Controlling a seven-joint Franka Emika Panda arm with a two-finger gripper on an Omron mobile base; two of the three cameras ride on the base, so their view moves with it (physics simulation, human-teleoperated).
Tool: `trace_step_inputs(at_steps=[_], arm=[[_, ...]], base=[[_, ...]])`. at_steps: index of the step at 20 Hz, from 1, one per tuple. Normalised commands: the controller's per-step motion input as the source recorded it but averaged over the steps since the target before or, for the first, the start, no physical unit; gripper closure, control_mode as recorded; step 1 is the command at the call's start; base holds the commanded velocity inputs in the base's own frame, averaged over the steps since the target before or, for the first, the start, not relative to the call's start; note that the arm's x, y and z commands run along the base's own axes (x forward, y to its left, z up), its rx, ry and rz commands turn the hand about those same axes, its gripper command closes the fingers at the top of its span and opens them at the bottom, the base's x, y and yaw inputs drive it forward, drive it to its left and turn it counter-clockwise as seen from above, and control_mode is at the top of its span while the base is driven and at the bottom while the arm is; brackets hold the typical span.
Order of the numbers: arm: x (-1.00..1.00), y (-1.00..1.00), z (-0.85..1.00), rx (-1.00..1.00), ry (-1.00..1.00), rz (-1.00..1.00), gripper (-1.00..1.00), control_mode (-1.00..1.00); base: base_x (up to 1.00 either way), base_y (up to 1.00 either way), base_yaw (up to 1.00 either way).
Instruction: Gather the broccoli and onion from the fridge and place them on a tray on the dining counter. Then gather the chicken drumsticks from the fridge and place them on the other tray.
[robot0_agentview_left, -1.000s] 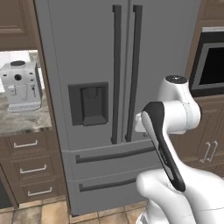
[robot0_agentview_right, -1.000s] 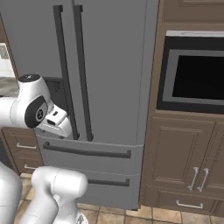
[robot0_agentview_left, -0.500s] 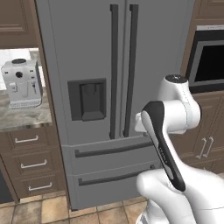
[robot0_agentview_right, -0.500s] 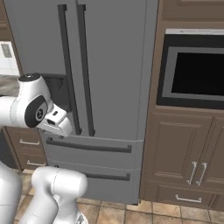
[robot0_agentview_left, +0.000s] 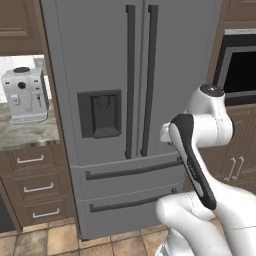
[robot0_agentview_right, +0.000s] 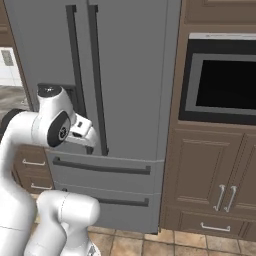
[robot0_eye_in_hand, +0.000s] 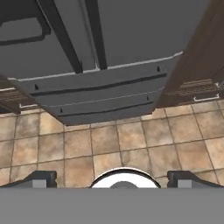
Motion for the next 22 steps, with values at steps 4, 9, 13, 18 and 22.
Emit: trace_step_inputs(at_steps=[4,9,13,18,22], arm=[[1.0,-0.53,0.06,-0.01,-0.3,0.38,-1.0,-1.0],[1.0,0.24,0.26,-0.14,-0.18,0.05,-1.0,-1.0],[0.95,0.16,0.46,-0.19,0.01,-0.22,-1.0,-1.0],[0.3,-0.01,0.0,0.03,0.0,0.03,-1.0,-1.0],[0.45,0.15,0.03,0.03,-0.11,0.06,-1.0,-1.0]], base=[[0.0,0.0,0.0],[0.0,0.0,0.0],[0.0,0.0,0.0],[0.0,0.0,0.0],[0.0,0.0,0.0]])
